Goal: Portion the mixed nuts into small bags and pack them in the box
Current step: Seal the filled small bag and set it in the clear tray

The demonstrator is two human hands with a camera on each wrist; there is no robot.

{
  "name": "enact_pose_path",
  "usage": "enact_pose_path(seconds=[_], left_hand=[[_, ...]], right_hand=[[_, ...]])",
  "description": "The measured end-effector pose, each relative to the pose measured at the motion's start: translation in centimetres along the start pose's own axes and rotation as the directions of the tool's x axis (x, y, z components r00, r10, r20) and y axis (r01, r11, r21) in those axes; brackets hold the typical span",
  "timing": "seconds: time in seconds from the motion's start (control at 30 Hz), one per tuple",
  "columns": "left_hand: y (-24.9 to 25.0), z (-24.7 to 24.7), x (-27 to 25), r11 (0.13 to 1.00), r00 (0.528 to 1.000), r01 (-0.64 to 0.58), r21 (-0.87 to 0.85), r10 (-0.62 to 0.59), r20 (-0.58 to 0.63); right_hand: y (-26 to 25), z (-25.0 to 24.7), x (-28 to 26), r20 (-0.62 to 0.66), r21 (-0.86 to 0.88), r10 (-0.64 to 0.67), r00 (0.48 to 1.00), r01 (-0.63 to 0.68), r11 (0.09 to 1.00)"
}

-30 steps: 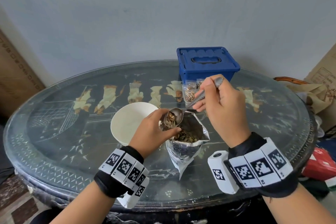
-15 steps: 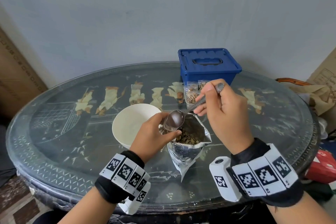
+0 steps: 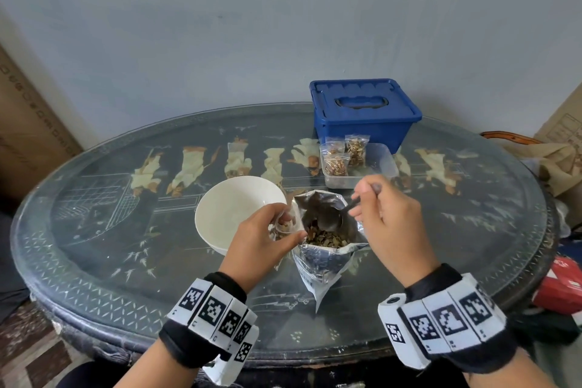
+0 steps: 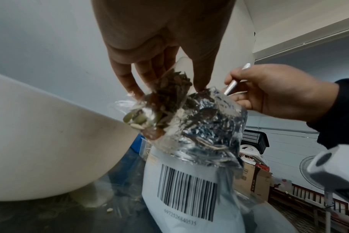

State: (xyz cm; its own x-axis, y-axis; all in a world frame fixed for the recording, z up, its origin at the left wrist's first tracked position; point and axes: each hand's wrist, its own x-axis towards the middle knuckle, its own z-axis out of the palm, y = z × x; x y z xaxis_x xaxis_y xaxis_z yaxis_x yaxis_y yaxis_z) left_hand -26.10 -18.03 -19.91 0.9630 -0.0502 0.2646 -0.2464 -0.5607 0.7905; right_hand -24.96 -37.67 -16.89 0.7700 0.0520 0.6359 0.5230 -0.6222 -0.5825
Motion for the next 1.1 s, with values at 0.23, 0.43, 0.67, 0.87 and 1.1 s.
enact_pose_path(seconds=[0.23,0.43,0.67,0.87,1.1], left_hand=[[-0.1,0.2,-0.4,1.000,1.000,0.019,-0.010,-0.019,0.003],[-0.2,0.3,-0.4,0.999,0.999,0.028,0.017,-0.028,0.018],[-0.1,0.3,-0.5,0.999,1.000,0.022,0.024,-0.022,0.019],[0.0,0.4,-0.6,0.999,0.999,0.029,0.023,-0.030,0.024],[-0.1,0.6,-0.8,0.999,0.999,0.036,0.032,-0.037,0.026]], right_hand=[[1.4,2.5,-2.6,0.167,-0.056,-0.016,0.986,0.026,0.998],[0.8,2.1,-2.4,0.100,-0.073,0.009,0.995,-0.002,0.997],[0.2,1.6,-2.3,0.173,-0.158,-0.158,0.972,0.186,0.970],[0.7,2.6,-3.2,0.216,-0.274,-0.141,0.966,0.198,0.941],[0.9,2.0,-2.4,0.082,-0.145,0.144,0.986,-0.131,0.981]])
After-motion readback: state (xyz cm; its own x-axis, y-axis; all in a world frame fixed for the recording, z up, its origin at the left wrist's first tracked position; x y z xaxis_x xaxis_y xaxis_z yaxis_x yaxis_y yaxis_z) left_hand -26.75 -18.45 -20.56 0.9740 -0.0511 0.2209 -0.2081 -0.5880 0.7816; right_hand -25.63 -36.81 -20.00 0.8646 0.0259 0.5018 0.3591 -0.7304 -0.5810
